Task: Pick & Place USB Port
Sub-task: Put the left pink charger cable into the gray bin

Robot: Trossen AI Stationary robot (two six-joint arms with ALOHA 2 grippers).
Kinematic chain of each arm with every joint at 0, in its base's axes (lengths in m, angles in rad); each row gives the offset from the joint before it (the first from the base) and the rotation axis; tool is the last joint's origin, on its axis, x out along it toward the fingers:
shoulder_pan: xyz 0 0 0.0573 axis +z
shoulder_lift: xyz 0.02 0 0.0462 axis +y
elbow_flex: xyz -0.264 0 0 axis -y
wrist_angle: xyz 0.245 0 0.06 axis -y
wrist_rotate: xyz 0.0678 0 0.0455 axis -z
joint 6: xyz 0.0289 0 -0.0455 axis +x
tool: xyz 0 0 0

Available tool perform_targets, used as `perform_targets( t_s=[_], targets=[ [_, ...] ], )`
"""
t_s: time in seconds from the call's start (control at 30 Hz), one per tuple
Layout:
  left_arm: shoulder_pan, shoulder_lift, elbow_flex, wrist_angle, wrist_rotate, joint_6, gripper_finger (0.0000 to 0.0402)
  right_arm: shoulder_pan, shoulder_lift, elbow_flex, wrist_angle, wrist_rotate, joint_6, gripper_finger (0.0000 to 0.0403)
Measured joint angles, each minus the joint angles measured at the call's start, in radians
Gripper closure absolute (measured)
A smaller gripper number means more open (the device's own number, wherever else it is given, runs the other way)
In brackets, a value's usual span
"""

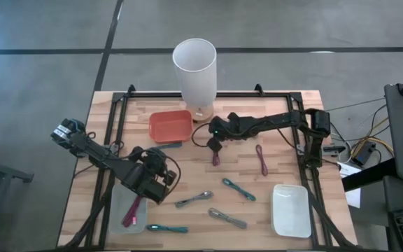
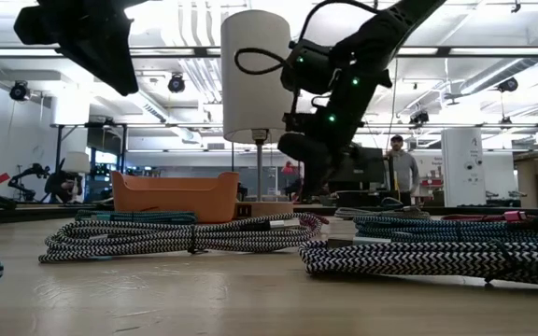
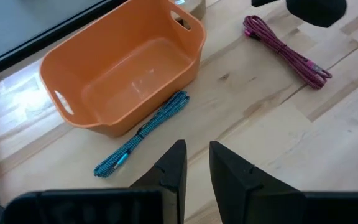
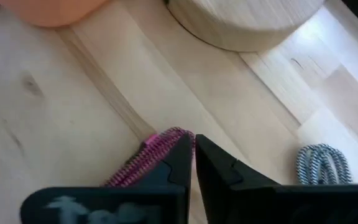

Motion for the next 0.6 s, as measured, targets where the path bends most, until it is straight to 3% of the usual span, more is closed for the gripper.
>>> perform_targets(
  t_s=[0.17, 0.43, 0.6],
  targets=[
    [0.0, 0.0, 0.0, 0.001, 0.0, 0.001, 0.0337, 0.002, 0.001, 0.007, 0.0, -0.002, 0.036, 0.0338],
    [0.0, 0.0, 0.0, 0.01, 0.0, 0.005, 0.0337, 0.001, 0.006, -0.029, 0.0, 0.0, 0.302, 0.0266],
    [0.0, 0.0, 0.0, 0.017, 0.0, 0.042, 0.0337, 0.001, 0.03, -0.056, 0.033, 0.017, 0.378, 0.0237]
  ],
)
